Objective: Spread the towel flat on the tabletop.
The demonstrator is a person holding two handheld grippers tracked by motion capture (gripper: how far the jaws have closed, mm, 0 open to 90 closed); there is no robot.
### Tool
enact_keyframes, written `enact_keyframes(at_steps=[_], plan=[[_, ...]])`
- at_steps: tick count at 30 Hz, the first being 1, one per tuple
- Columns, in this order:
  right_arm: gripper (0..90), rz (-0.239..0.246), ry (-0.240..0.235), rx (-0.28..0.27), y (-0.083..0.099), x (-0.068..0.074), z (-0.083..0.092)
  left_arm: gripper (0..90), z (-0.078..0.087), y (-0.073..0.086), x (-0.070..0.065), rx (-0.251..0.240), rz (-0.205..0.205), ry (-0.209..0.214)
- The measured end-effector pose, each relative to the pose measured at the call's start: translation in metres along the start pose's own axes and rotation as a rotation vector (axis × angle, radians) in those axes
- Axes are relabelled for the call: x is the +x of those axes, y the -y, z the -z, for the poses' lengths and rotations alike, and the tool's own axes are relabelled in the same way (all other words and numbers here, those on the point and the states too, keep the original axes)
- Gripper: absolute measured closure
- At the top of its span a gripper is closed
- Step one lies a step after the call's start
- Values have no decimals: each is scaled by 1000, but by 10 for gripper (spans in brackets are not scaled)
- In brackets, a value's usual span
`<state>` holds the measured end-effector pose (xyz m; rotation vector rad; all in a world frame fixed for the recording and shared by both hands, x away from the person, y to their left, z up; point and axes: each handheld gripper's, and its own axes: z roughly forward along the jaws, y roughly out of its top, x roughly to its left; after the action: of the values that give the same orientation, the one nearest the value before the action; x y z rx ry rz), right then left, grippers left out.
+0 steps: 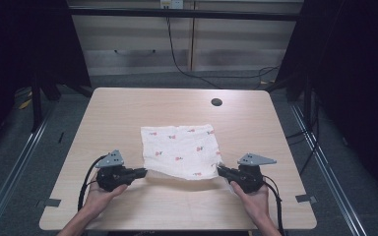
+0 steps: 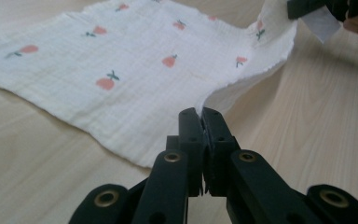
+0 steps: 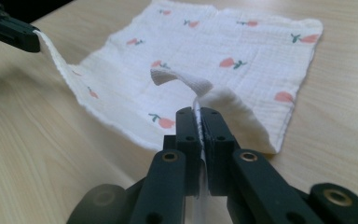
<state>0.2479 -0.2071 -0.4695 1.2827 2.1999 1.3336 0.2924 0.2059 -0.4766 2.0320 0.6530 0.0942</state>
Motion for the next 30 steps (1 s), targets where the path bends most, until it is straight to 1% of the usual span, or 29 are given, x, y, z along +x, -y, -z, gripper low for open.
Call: enact_keyframes(at_steps=[1,2,3,4,5,7,8,9,10,11,12,13,15,17,19,20,22,24,25,27,28,30], plan=[[841,0,-3,3,1,-1,0,878,-1,2,0,12,2,-2],[833,-8,-16,6,2,-1,0,875,-1,4,-1,14,6,-2],[816,-7,-21,8,3,-1,0,866,-1,6,-2,20,3,11],[789,-3,-20,10,4,0,1,846,-2,7,-4,26,8,15],[762,-2,-22,11,6,0,2,822,-1,6,-5,32,-1,6],[715,-8,-19,2,6,0,6,769,2,5,-6,14,-4,6],[689,-12,-24,-10,6,0,9,740,4,4,-6,6,3,2],[656,-10,-17,-31,5,-1,13,709,5,3,-5,-5,7,5],[625,-10,-9,-58,4,-2,17,705,7,3,-5,-14,10,-2],[601,-9,-15,-77,2,-3,21,699,7,2,-4,-13,14,-9],[574,-4,-8,-88,0,-4,25,691,7,3,-3,-12,19,-10],[564,-2,1,-97,-2,-5,27,684,5,3,-2,-5,23,-16],[553,-21,6,-106,-4,-10,31,671,1,3,1,7,35,-25],[554,-27,17,-107,-6,-16,29,670,-3,2,5,14,47,-37],[565,-25,14,-86,-10,-23,22,663,-9,-1,11,18,63,-54],[568,-23,6,-72,-12,-27,17,664,-13,-2,14,20,69,-55],[587,-19,-8,-23,-14,-34,3,682,-21,-6,18,29,74,-50],[624,-5,-31,24,-16,-40,-15,684,-29,-6,18,43,74,-53],[632,-6,-45,48,-16,-43,-22,684,-32,-6,18,57,65,-52],[641,3,-45,79,-16,-46,-34,686,-38,-5,16,74,60,-54],[647,12,-48,92,-16,-47,-41,691,-40,-4,16,85,49,-58],[648,8,-43,124,-13,-50,-51,697,-43,-3,14,103,37,-60]])
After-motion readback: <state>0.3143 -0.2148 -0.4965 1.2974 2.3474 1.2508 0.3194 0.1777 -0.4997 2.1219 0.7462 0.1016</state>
